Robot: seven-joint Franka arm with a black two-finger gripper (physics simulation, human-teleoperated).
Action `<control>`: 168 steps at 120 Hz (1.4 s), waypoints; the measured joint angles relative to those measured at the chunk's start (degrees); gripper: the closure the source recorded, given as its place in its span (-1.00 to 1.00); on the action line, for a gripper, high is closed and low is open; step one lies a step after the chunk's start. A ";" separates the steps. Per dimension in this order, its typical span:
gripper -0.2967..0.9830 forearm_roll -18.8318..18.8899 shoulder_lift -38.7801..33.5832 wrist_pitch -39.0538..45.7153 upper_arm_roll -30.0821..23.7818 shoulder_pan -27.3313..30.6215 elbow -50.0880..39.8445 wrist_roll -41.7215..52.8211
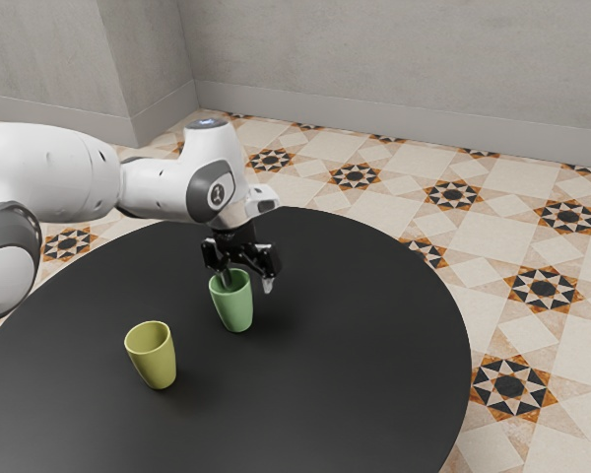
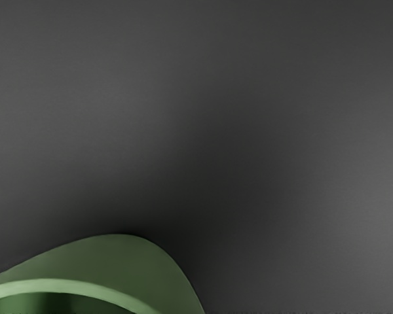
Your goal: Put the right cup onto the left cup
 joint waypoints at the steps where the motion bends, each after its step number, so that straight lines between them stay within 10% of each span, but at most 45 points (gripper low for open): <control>1: -0.44 0.00 0.00 0.00 0.00 0.00 -0.01 -0.06; 52: 0.57 0.13 0.35 0.00 0.07 0.07 -0.13 -1.96; 128: 0.68 1.74 -2.82 -2.46 0.16 -0.91 0.41 -4.06; 168: 0.68 13.17 -24.15 -10.54 0.01 -1.27 -13.05 -7.18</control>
